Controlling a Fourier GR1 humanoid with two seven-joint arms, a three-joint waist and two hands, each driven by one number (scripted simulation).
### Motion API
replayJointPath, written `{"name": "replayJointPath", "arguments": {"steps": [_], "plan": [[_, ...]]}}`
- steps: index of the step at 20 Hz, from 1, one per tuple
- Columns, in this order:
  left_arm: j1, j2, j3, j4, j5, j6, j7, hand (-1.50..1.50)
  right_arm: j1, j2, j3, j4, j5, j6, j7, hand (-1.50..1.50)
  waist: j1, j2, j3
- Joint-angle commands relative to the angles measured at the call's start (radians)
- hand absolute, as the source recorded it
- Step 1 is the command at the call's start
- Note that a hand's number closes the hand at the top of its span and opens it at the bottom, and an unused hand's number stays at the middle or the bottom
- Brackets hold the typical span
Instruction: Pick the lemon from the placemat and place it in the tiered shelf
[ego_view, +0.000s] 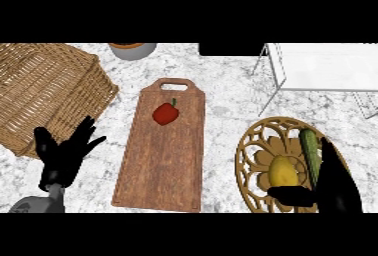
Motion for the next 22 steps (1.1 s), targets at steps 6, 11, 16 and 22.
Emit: {"name": "replayJointPath", "arguments": {"steps": [6,11,16,22], "plan": [[0.025,-0.040,-0.009,0.040,-0.045,0.018,-0.002,0.00,-0.062,0.137,-0.052,0.110,0.134,0.036,0.118,-1.50,-0.007,0.004,-0.004],[0.017,-0.009,0.026,-0.017,-0.038,-0.009,0.047,0.00,-0.053,0.204,-0.082,0.193,0.169,0.015,0.023,-1.50,-0.006,0.003,-0.004],[-0.014,-0.046,0.035,0.023,-0.052,-0.001,0.065,0.00,-0.042,0.271,-0.074,0.265,0.189,-0.004,-0.058,-1.50,-0.009,0.004,-0.004],[0.037,-0.022,0.061,0.005,-0.037,-0.055,0.033,0.00,-0.052,0.262,-0.022,0.295,0.118,0.117,-0.160,1.50,-0.006,0.003,-0.004]]}}
